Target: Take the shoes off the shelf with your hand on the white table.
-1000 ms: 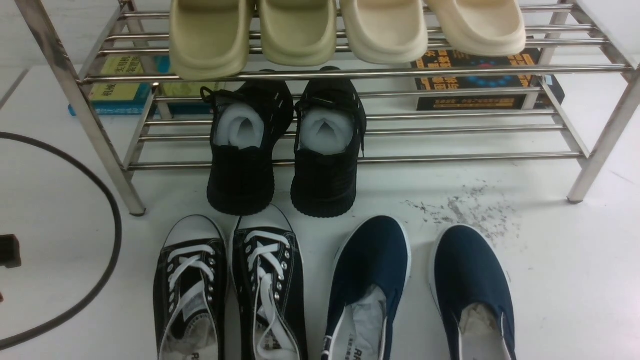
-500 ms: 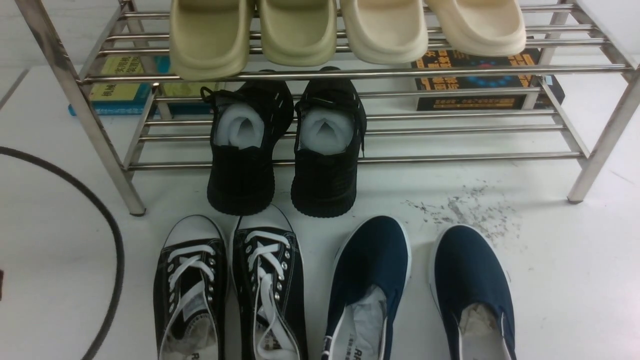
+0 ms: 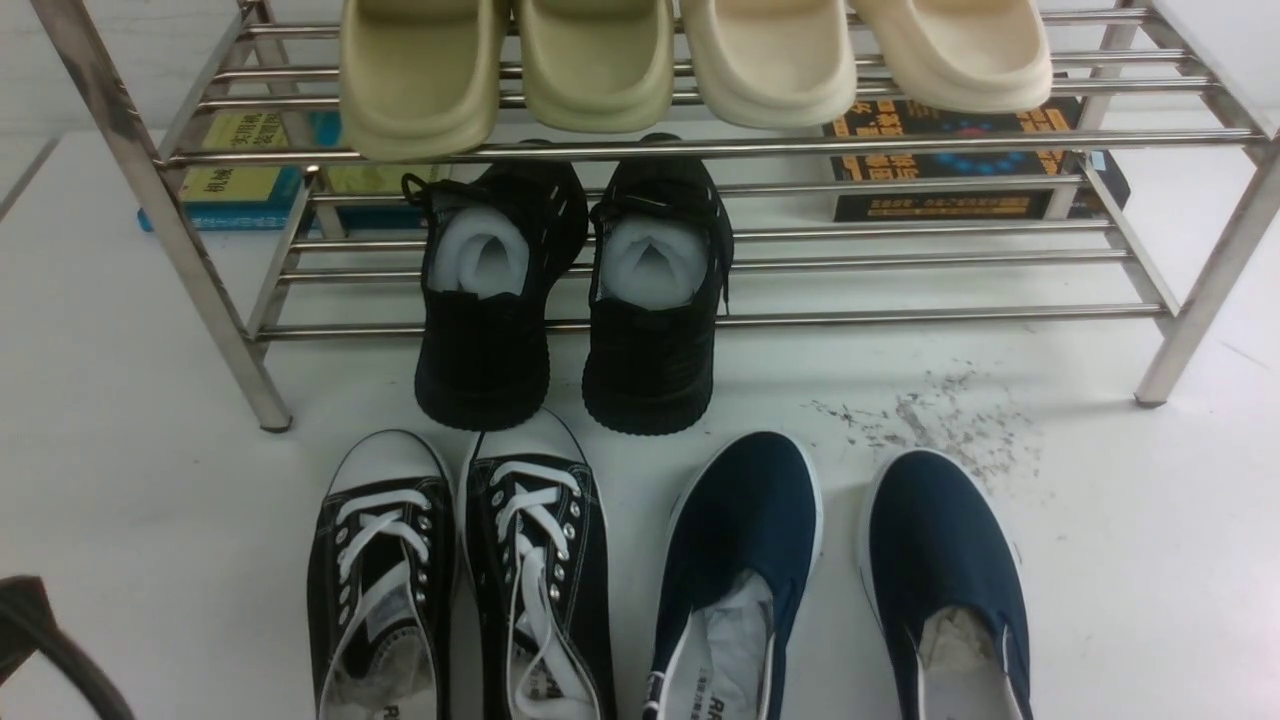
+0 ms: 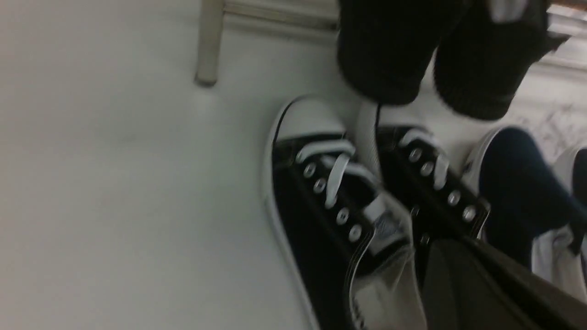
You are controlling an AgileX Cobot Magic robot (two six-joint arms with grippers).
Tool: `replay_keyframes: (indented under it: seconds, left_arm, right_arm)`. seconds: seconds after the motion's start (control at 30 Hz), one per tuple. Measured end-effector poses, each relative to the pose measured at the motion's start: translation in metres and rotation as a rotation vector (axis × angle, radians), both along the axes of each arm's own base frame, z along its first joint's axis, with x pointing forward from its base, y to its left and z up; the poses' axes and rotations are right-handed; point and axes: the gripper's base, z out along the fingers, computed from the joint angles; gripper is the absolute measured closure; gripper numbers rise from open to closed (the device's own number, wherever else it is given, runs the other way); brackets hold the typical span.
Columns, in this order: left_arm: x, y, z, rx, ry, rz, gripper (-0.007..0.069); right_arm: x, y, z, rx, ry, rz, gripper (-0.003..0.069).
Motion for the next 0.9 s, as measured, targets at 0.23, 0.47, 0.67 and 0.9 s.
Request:
replay_keyframes:
  seconds: [0.23,0.47,0.67,0.9]
  left_arm:
    - [0.007,-0.002,-0.023,-0.029,-0.051,0.005,0.0613]
    - [0.01,0.001,-0.036,0.05,-0.022,0.02,0.0606]
    - [0.012,0.002,-0.046,0.058,-0.038,0.028,0.0602]
    - [0.002,0.006,-0.102,0.017,-0.157,0.062,0.0591]
  right_arm:
    - [0.0,0.0,0.0,0.0,0.0,0.0,0.0514]
    - [0.0,0.0,0.0,0.0,0.0,0.0,0.051]
    - [0.0,0.0,0.0,0.0,0.0,0.0,0.0505]
    - [0.0,0.0,0.0,0.0,0.0,0.0,0.0498]
